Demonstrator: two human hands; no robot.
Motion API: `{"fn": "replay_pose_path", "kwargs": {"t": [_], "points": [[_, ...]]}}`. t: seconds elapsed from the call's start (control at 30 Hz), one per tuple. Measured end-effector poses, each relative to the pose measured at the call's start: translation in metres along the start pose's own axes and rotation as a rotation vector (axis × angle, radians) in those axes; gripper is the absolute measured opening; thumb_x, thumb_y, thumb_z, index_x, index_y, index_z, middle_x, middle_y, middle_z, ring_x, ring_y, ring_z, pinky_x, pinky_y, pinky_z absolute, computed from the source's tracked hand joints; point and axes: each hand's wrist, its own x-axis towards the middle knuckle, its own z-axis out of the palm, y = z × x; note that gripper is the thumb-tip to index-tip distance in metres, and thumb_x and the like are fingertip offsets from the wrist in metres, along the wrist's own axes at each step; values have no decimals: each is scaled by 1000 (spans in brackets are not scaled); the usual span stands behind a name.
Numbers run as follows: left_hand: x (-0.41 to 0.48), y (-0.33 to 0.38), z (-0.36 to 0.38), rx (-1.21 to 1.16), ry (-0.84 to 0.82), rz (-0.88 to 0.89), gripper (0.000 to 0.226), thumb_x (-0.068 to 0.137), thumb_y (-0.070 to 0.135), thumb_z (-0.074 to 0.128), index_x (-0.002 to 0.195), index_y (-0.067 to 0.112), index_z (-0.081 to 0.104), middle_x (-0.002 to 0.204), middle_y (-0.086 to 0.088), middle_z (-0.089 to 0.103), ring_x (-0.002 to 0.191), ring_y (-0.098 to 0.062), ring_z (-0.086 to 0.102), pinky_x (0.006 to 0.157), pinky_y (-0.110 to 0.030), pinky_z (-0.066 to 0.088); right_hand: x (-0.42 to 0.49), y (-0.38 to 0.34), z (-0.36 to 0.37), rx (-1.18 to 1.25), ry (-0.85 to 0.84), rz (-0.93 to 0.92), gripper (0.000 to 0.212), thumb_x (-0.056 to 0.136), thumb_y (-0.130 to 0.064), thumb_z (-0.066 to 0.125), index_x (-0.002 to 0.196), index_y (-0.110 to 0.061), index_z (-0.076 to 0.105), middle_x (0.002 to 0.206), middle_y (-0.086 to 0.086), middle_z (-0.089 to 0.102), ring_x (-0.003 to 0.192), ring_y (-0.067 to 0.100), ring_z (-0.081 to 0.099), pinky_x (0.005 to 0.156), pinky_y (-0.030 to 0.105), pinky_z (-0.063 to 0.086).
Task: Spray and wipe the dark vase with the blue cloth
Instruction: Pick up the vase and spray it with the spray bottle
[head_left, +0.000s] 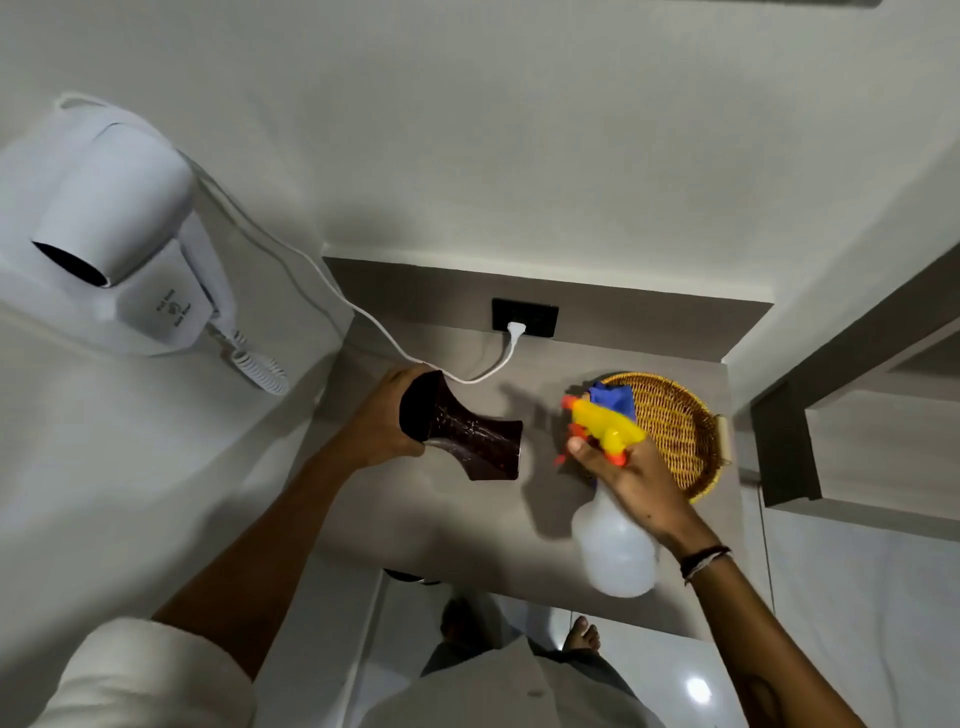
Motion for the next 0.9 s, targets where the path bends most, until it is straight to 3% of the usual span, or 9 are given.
{"fn": "replay_pose_path", "kwargs": {"t": [0.1,0.23,0.33,0.5,0.57,0.67,0.73,0.8,0.9], "points": [[-3,-10,1,-40,-6,13,112,57,-4,91,154,22,43,154,-6,44,138,-18,44,111,-30,42,4,0,33,-14,-178,16,43,103,-21,64,142,-39,57,121,8,79,117,8,71,98,7,49],[-3,-22,1,-62,-16,19,113,56,3,90,155,28,42,152,-1,44,136,-16,45,103,-14,41,16,6,57,-57,-248,68,50,104,4,58,150,-14,56,120,20,75,99,15,72,79,10,52],[-1,-28,0,-72,-21,25,113,54,9,88,154,33,40,153,2,43,137,-16,45,100,-8,39,25,6,64,-112,-271,56,52,103,10,56,151,-8,54,115,16,73,91,8,71,82,13,55],[0,-34,-3,-64,-26,57,111,54,14,86,150,41,40,153,5,43,139,-15,45,102,-9,39,39,0,74,-205,-257,24,51,104,-8,65,153,-14,53,124,7,74,109,23,72,100,27,59],[1,-35,-4,-66,-33,62,111,54,14,87,149,43,39,151,7,42,139,-14,45,102,-6,39,43,-3,79,-236,-274,10,49,105,-17,65,153,-17,55,110,-6,74,101,16,72,100,30,58],[3,-38,-5,-56,-50,64,110,56,12,88,150,40,38,150,10,41,139,-13,44,101,-3,38,46,-5,85,-260,-239,0,44,107,-22,62,151,-19,58,78,-14,68,75,13,67,83,17,55],[5,-38,-5,-40,-60,70,111,57,10,90,152,34,39,149,11,41,138,-13,44,102,-6,38,45,-7,86,-249,-219,6,45,107,-23,62,151,-17,57,83,-18,68,76,11,68,80,12,54],[6,-37,-6,-27,-64,72,111,58,8,92,154,29,40,150,8,41,138,-14,44,104,-11,40,46,-8,85,-246,-224,23,47,106,-25,63,152,-16,56,102,-18,71,90,5,71,90,15,55],[5,-33,-8,-23,-52,87,109,56,15,91,153,24,42,151,1,45,138,-18,46,110,-26,45,45,-6,84,-276,-228,26,45,106,-24,63,151,-18,57,106,-20,70,79,-7,70,82,8,54]]}}
